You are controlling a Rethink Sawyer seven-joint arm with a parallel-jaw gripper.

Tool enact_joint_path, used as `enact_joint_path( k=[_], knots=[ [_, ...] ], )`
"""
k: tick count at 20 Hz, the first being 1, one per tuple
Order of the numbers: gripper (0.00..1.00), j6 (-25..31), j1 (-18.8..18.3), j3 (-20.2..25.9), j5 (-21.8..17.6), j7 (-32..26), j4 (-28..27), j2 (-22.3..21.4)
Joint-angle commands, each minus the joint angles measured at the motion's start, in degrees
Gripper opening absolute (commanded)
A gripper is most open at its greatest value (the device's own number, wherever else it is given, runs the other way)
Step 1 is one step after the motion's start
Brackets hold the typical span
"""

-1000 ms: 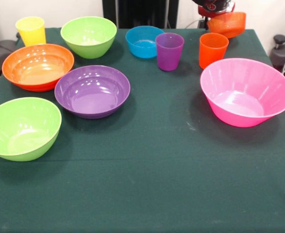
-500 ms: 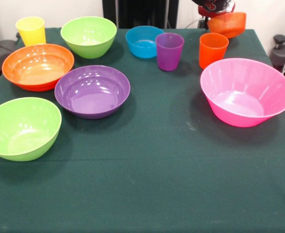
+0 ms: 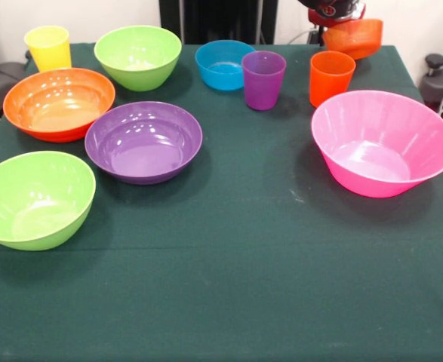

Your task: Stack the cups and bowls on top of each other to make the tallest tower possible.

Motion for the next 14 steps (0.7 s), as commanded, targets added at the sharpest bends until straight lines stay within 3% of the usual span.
enact_joint_path(
  k=[1,14],
  knots=[
    [1.00,0.49,0.53,-1.37,-2.56,6.17,-11.25,4.48],
    [1.00,0.99,0.80,-1.13,-2.87,5.34,-10.98,4.30]
  ],
)
